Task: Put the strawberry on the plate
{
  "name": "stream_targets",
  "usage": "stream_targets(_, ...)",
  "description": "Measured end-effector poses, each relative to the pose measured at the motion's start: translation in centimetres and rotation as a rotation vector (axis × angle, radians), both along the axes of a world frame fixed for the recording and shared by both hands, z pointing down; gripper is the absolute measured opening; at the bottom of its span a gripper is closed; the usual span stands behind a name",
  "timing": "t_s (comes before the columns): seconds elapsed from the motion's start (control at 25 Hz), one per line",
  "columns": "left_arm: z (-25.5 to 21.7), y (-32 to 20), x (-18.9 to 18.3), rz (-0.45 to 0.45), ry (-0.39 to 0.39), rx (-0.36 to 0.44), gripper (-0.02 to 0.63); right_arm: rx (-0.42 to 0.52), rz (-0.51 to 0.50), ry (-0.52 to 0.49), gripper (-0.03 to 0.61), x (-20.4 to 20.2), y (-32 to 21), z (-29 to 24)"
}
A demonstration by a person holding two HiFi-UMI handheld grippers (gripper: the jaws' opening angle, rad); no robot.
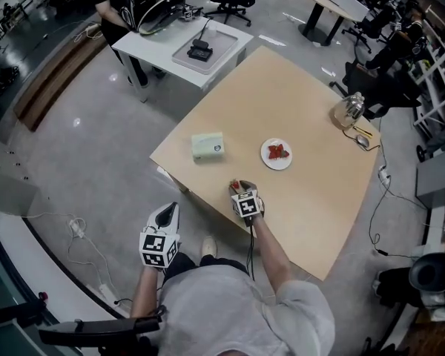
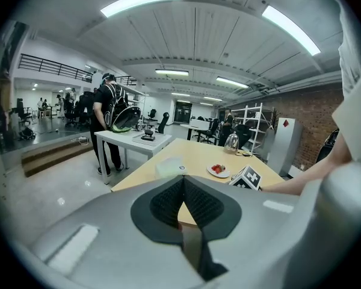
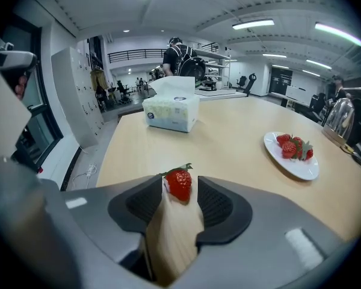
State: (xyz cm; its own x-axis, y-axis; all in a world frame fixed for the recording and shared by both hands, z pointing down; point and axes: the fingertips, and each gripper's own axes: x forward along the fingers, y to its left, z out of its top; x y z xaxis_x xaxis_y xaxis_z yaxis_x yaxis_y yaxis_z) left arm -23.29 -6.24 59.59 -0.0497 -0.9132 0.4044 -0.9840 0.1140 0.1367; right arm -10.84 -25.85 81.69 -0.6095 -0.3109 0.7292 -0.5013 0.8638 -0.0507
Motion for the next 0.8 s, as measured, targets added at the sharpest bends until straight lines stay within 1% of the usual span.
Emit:
stream_targets(0.32, 0.0, -0.4, -0.2, -0.013, -0.008, -0.006, 0.02, 0.006, -0.031, 0.014, 0.19, -0.6, -0.4, 0.6)
stream_targets(0.48, 0.1, -0.8, -0.3, -0.013, -0.01, -0.006, 0.02, 0.028, -0.033, 0.02, 0.166, -0.8, -0.9, 0.7)
stream_targets(0.6, 0.1, -1.0, -0.3, -0.015, -0.011, -0.006, 0.02, 0.017, -0.029, 0.031, 0.166, -0.6, -0.7, 0.5)
stream_targets(0.8, -0.1, -1.4, -0.2, -0.011, -0.016, 0.0, 0.02, 0.007, -0.023, 0.01, 0.161, -0.7, -1.0, 0.7)
